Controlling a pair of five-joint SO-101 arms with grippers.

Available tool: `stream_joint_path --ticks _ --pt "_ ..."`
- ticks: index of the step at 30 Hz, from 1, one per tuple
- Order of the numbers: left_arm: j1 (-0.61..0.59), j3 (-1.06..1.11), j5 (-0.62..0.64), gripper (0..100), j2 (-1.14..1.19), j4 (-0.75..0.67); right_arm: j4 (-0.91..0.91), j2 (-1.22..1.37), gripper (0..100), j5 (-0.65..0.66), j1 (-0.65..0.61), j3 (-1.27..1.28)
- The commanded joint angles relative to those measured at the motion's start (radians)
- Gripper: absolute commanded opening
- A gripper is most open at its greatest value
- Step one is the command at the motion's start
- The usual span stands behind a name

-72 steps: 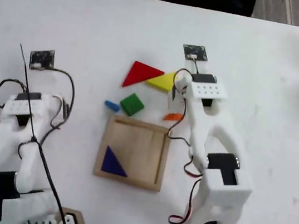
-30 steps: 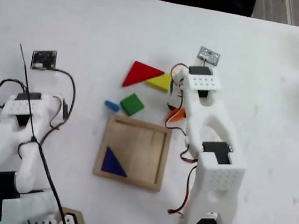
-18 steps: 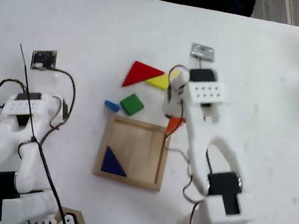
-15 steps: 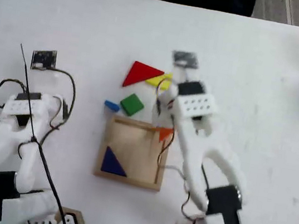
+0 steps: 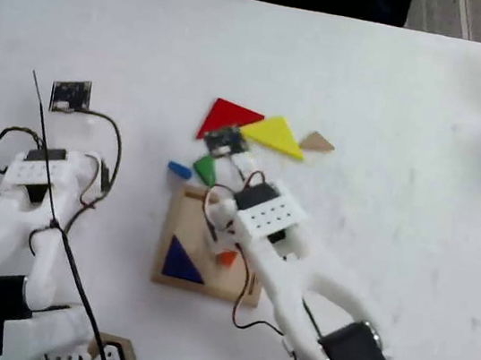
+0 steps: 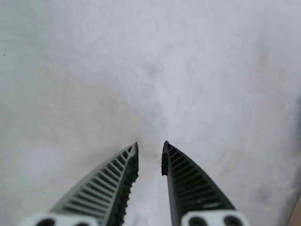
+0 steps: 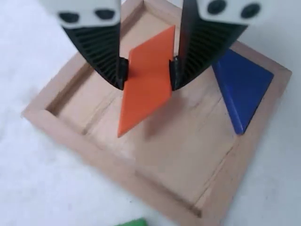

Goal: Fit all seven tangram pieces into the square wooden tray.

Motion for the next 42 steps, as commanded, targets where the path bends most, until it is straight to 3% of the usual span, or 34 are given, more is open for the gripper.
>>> stream_joint_path --ticks 1,3,7,12,19,23,27,31,34,38,42 --pt "-0.007 -0.046 -0.008 10 0.001 0.011 -0.053 0.079 2.2 0.072 -0.065 -0.021" --pt "-0.007 -0.046 -0.008 10 0.001 0.011 -0.045 0.116 4.7 0.095 -0.065 -0.052" --pt "-0.007 -0.046 -0.008 10 0.001 0.011 0.065 0.157 19.3 0.11 -0.051 -0.129" --pt "-0.007 -0.046 -0.008 10 0.001 0.011 0.22 0.142 29.6 0.293 -0.056 -0.201" --pt "-0.007 -0.046 -0.008 10 0.001 0.011 0.377 -0.14 29.2 0.325 0.03 -0.207" --pt "-0.005 -0.046 -0.008 10 -0.004 0.011 0.389 -0.378 29.1 0.345 0.174 -0.078" --pt "0.016 -0.051 -0.005 10 -0.005 0.017 0.288 -0.542 27.5 0.345 0.357 0.184" --pt "0.041 -0.054 0.0 10 -0.007 0.018 0.143 -0.642 12.2 0.353 0.599 0.339" --pt "0.056 -0.06 0.0 10 -0.019 0.017 0.124 -0.662 1.2 0.377 0.705 0.374" --pt "0.154 -0.054 0.0 10 -0.142 0.103 0.13 -0.662 2.8 0.405 0.817 0.393" --pt "0.374 -0.052 -0.006 10 -0.348 0.235 0.077 -0.662 3.0 0.416 0.914 0.446"
